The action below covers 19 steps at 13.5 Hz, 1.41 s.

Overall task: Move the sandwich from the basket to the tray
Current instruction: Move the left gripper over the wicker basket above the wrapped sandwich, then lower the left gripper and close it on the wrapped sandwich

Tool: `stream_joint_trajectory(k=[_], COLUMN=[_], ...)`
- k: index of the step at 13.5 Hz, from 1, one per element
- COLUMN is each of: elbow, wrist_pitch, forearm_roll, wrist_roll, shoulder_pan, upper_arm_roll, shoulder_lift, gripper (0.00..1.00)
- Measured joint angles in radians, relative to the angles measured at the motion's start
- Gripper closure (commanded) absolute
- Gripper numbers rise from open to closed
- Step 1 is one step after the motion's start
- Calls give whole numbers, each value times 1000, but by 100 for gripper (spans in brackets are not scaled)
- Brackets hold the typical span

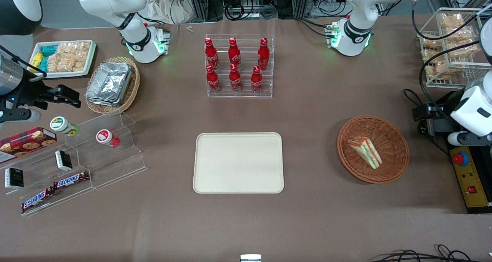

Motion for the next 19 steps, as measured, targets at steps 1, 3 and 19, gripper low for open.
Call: stream_joint_trajectory(k=[1, 3, 19], elbow=[0, 0, -595], wrist_pitch=[-16, -76, 724], forearm_roll=[-3, -17, -56], wrist_roll=[0, 0, -476], shoulder_pan=[0, 0, -7], upper_arm_roll=[1, 1, -2], shoulder_lift=[1, 3, 31], gripper=[1, 1, 5])
